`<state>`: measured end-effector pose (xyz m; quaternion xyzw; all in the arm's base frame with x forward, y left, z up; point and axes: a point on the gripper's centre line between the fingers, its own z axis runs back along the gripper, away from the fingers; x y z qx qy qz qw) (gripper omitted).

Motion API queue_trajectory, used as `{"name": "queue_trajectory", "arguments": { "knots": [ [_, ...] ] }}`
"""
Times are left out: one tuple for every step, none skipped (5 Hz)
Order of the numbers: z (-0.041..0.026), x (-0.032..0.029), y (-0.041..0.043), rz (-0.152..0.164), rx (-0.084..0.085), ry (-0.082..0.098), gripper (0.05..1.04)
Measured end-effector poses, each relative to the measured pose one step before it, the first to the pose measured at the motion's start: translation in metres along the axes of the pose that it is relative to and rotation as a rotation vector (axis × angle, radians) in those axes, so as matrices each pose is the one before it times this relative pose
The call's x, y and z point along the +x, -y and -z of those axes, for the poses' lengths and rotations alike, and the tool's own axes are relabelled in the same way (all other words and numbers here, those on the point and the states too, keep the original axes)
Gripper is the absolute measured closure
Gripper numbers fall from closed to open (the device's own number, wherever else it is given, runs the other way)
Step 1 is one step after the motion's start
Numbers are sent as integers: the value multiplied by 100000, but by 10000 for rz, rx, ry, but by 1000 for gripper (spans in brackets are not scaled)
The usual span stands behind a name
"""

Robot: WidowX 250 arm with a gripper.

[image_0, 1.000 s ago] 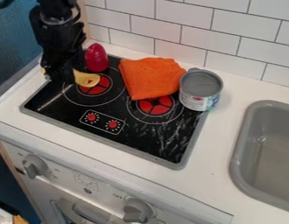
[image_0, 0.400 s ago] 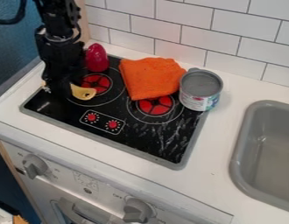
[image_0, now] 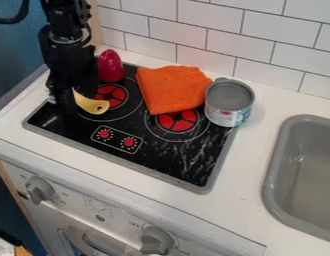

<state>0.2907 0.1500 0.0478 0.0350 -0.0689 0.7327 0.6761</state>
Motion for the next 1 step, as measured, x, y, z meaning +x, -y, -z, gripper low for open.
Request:
{"name": "queue_trajectory", "arguments": {
  "knots": [
    [-2903, 572, 560, -217, -235, 84, 84]
  ]
}}
